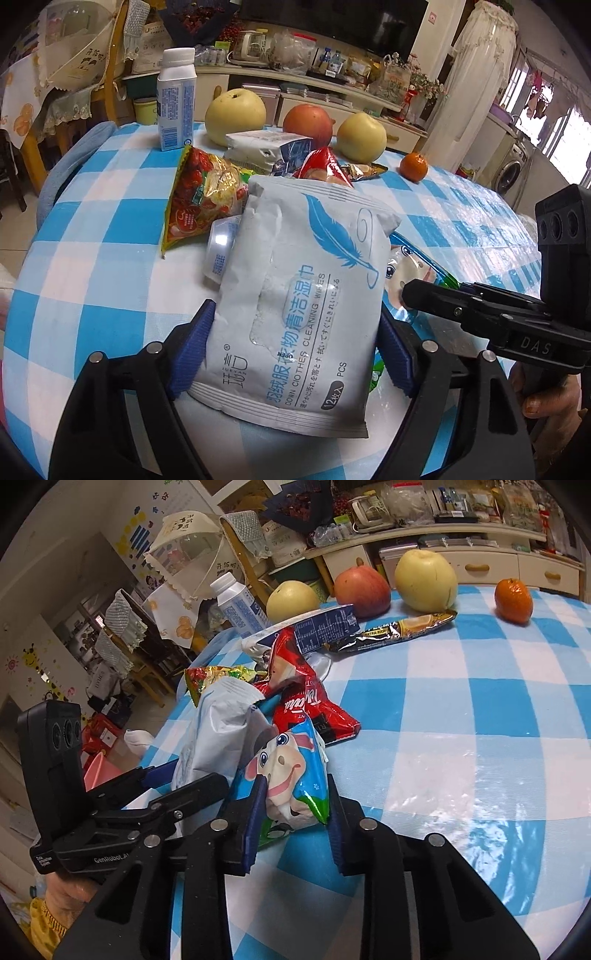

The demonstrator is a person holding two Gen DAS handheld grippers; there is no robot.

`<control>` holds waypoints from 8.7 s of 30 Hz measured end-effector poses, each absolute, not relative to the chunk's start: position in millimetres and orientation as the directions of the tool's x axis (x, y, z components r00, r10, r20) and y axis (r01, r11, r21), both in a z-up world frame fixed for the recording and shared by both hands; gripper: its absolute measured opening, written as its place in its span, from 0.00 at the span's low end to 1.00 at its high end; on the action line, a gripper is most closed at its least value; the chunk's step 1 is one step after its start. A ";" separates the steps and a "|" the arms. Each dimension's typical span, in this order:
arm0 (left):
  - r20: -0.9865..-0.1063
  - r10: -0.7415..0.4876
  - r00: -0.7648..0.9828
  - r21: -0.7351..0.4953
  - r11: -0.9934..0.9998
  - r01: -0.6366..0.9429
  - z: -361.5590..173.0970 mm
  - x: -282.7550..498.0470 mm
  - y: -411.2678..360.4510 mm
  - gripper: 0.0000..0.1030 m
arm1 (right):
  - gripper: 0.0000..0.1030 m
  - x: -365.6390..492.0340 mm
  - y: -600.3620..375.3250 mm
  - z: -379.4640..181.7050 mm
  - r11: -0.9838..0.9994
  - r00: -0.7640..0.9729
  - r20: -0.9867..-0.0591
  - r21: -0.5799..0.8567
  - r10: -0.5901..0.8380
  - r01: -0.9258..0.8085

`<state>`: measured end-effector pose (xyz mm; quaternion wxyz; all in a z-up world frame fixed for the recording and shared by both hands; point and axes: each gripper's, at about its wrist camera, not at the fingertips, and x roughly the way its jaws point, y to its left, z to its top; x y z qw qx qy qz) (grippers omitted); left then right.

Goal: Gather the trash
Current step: 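Grasp the white wipes pack with the left tool while the right tool grasps the blue cartoon packet, then carry the wipes pack to the pink bin while the right tool carries the blue packet there, then open both tools over the pink bin to drop the wipes pack and blue packet, then move both open tools back over the table toward the snack packets, then grasp the yellow chip bag with the left tool while the right tool grasps the red snack bag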

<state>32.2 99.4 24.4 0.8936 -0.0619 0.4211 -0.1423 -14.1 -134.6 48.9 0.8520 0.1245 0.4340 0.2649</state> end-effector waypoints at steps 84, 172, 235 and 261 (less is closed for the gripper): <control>-0.503 -0.078 0.861 -0.362 0.924 -0.128 100.9 -110.6 276.7 0.79 | 0.83 -87.3 -25.1 35.9 0.962 0.596 -0.756 0.183 0.270 -0.203; -0.259 0.122 0.958 -0.127 0.979 -0.159 132.5 -122.4 245.3 0.93 | 0.95 -108.2 -27.4 142.2 0.273 0.241 -0.155 0.750 0.958 -0.602; -0.595 -0.179 0.783 -0.040 0.980 0.193 53.6 44.5 103.4 0.94 | 0.95 3.2 -186.2 81.1 0.500 0.442 -0.312 0.761 0.841 -0.414; -0.678 -0.245 0.693 -0.183 0.969 0.163 17.1 120.7 119.4 0.86 | 0.82 103.6 -110.5 29.6 0.644 0.403 -0.512 0.680 0.759 -0.349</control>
